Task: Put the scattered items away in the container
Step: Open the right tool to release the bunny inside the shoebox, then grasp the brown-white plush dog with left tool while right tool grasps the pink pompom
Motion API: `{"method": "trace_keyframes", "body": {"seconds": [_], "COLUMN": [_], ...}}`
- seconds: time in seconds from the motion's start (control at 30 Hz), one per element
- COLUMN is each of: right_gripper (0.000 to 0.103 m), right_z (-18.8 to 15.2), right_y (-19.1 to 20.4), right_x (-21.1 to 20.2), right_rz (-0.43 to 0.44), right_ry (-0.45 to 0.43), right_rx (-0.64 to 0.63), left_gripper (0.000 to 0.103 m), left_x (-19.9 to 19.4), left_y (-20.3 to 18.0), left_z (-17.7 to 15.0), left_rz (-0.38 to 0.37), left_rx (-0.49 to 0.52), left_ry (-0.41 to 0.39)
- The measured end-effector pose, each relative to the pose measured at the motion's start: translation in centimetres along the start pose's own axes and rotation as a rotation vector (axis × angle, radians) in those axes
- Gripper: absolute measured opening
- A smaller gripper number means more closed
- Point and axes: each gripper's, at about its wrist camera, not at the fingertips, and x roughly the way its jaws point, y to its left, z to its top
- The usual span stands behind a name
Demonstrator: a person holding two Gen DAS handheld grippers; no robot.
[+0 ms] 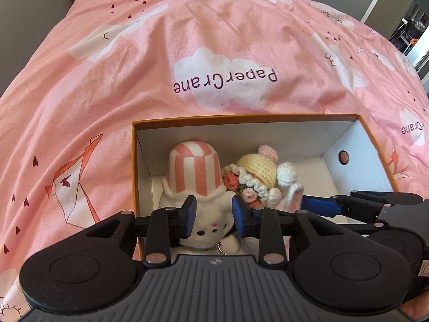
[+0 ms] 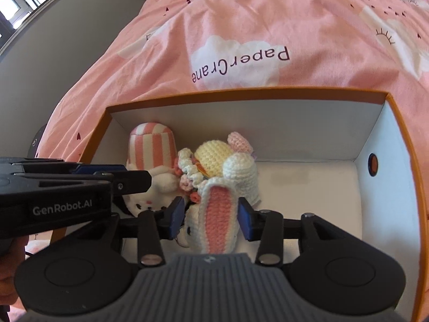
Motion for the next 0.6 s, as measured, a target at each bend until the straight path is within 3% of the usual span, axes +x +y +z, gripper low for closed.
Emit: {"method": "trace_keyframes", "body": {"seconds": [0.17,0.33,0.6], "right_gripper": [0.048,0.050,0.050], "right_z": [-0.7,-2.0,-7.3], "right_y": [0.7,1.1,2.2], "right_x": [-2.6,-6.8,-13.6], "right_rz": [-0.034,0.012,0.042], "right_ry": [-0.062,-0.140,-0.252], "right_rx": [-0.059,-0.067,-0.121], "left_gripper": [0.042,0.048,0.053], "left_x": [-3.3,-7.2,-12.7], "left_y": [-1.1,-2.5,-3.9], "left_z": [-1.2,-3.6,-9.2], "left_rz": [0.001,0.003,-0.067], "left_rx": [0.035,0.080,0.100], "left_ry": [-0.035,-0.065,-0.124]}}
